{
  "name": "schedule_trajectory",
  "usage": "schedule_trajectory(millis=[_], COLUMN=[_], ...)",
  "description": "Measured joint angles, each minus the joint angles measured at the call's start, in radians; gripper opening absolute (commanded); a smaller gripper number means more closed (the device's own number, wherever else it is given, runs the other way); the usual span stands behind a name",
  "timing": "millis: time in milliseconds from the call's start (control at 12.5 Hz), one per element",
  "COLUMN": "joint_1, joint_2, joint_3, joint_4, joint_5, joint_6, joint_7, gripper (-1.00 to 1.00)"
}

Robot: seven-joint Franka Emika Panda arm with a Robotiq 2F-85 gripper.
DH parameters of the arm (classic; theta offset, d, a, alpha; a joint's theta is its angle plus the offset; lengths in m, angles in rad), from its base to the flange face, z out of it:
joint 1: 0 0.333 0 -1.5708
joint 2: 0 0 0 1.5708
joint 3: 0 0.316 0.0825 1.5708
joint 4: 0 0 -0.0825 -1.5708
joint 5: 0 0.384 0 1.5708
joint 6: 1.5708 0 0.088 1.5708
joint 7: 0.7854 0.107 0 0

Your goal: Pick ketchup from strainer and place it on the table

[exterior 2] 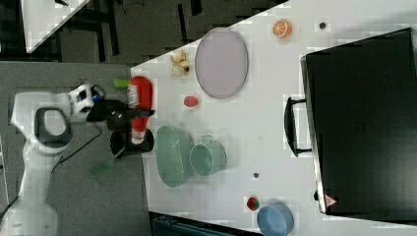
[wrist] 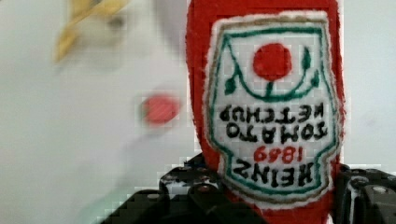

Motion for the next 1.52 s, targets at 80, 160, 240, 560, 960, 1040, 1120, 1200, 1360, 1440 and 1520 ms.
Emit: schedule_trajectory(millis=[80, 160, 240, 560, 960, 1040, 1120, 1200, 1360, 1440, 1520], joint_1=[-0.015, -0.030, -0.046, -0.141, -0.192, -0.191, -0.191, -0.192, -0.189, -0.189, -0.190], joint_2=[0.005, 0.009, 0.014, 0.019, -0.025, -0.026, -0.027, -0.030, -0.028, -0.026, -0.026], joint_3=[-0.051, -0.102, -0.150, -0.228, -0.230, -0.223, -0.214, -0.204, -0.197, -0.195, -0.195], joint_4=[-0.003, -0.009, -0.008, -0.035, -0.223, -0.265, -0.311, -0.367, -0.488, -0.547, -0.602], joint_5=[-0.011, -0.036, -0.036, -0.028, -0.028, -0.033, -0.033, -0.021, -0.009, -0.010, -0.014], joint_6=[-0.002, -0.003, -0.002, 0.001, 0.199, 0.248, 0.304, 0.385, 0.516, 0.540, 0.553], joint_7=[-0.036, -0.083, -0.124, -0.253, -0.306, -0.306, -0.307, -0.308, -0.309, -0.309, -0.309], gripper=[0.21, 0.21, 0.21, 0.21, 0.21, 0.21, 0.21, 0.21, 0.21, 0.21, 0.21])
